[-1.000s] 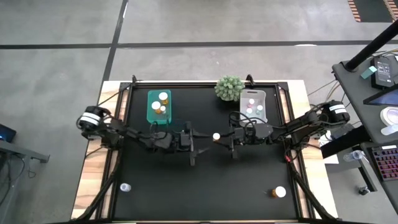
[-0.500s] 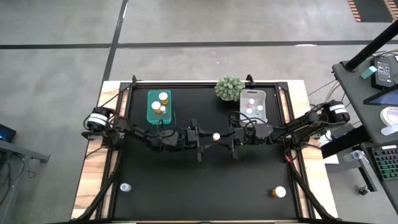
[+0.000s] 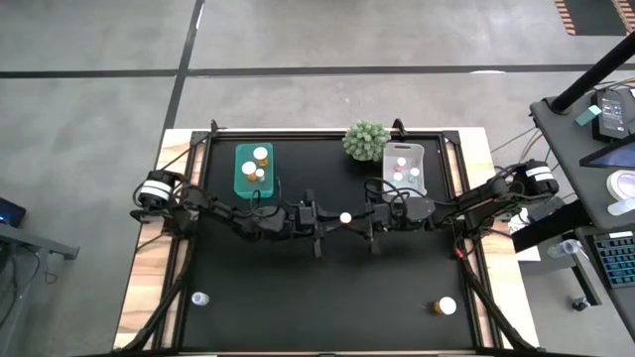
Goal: Pick and place medicine bottles into bin by pill shape (circle, oval)
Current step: Put the orange tablet bottle into the white bin
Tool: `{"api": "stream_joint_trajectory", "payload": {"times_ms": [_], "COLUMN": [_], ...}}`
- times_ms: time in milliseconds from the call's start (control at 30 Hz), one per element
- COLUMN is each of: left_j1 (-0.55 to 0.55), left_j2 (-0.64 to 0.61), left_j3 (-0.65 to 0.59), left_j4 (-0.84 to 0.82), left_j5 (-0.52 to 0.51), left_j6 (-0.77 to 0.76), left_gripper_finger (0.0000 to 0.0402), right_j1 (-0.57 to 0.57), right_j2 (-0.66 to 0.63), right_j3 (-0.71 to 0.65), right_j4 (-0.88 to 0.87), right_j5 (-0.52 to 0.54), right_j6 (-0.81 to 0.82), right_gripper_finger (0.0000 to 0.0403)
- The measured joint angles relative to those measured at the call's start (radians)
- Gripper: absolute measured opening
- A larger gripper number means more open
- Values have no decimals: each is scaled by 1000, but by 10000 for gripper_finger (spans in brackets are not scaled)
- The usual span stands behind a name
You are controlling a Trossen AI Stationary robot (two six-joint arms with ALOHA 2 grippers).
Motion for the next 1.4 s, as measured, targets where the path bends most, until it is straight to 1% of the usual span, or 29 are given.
{"api": "stream_joint_trajectory", "payload": {"times_ms": [133,333,433,533,633,767,867,967,1033,1133,1200,1400], "left_j1": [0,-2,-9,-13,-12,-12,-8,-6,-6,-6,-6,-6], "left_j2": [0,-1,-19,-54,-82,-85,-79,-79,-79,-79,-79,-79], "left_j3": [0,-4,-19,-37,-49,-52,-52,-51,-51,-50,-50,-50], "left_j4": [0,0,-11,-89,-214,-304,-300,-296,-297,-296,-297,-297], "left_j5": [3,5,4,1,-3,-29,-37,-38,-39,-39,-41,-41], "left_j6": [-1,9,31,34,35,31,28,28,29,29,29,35], "left_gripper_finger": [53,52,51,51,51,51,51,51,50,50,50,50], "right_j1": [0,-1,-1,-1,-1,0,0,0,0,0,0,0], "right_j2": [0,-14,-48,-103,-153,-189,-181,-156,-140,-122,-111,-95], "right_j3": [1,2,2,2,15,67,119,163,194,237,256,274], "right_j4": [-9,-26,-88,-185,-282,-405,-520,-584,-612,-701,-737,-742], "right_j5": [-1,0,0,0,1,1,1,2,18,51,52,53], "right_j6": [3,29,32,38,55,54,48,35,28,25,25,16], "right_gripper_finger": [108,170,197,213,215,210,206,205,205,205,205,205]}}
